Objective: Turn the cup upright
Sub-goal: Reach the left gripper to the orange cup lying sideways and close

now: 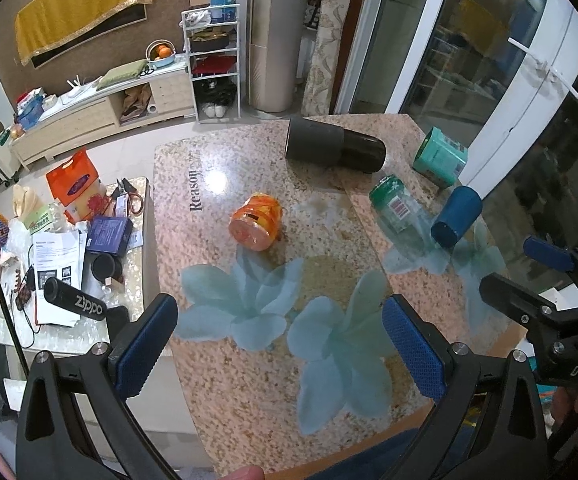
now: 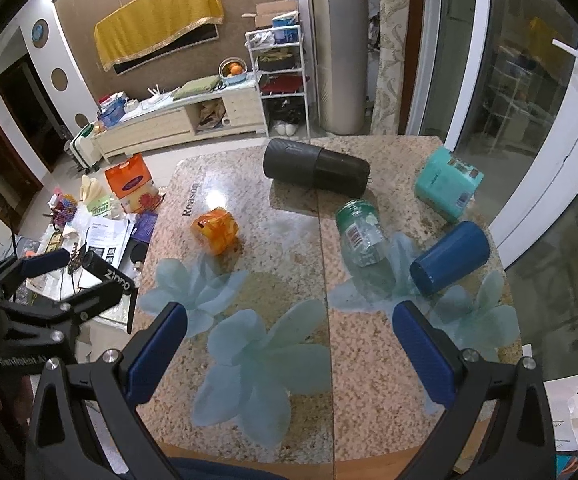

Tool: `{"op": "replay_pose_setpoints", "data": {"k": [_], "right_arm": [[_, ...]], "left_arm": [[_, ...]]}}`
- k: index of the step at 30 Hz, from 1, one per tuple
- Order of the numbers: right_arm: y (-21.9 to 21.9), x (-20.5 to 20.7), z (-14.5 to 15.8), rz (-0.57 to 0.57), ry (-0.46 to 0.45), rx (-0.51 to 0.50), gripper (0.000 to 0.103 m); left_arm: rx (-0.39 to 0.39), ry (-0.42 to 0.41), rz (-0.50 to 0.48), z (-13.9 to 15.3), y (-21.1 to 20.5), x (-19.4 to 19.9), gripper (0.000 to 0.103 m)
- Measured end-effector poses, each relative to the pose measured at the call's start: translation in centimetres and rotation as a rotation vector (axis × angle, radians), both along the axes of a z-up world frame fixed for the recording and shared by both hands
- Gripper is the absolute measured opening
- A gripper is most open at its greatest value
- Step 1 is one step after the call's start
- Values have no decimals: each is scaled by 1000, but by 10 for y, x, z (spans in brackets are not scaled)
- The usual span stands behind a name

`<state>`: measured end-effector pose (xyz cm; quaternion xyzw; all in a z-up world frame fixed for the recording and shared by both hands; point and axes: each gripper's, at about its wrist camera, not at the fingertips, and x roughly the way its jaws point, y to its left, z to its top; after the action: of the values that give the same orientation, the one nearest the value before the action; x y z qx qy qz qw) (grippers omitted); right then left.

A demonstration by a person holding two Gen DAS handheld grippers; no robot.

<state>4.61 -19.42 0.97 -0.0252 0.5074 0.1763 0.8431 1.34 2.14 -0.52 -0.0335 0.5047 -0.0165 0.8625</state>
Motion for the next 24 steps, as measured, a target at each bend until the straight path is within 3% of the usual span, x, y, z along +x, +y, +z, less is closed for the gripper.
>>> {"op": "replay_pose_setpoints", "data": {"k": [11,15,18,24], "right_arm": [[-2,25,-13,49,66,-3,103],[-1,37,-16,69,89,0,103],[-1,47,-22,86,103,-2,103],[-5,65,-35,104,140,2,103]], "left_arm": [[15,27,-180,6,1,40,103],[57,72,-213,-1,2,63,103],[20,139,-238,-9,5,82,103],[93,214,-314,-33,-5,118,103]]}}
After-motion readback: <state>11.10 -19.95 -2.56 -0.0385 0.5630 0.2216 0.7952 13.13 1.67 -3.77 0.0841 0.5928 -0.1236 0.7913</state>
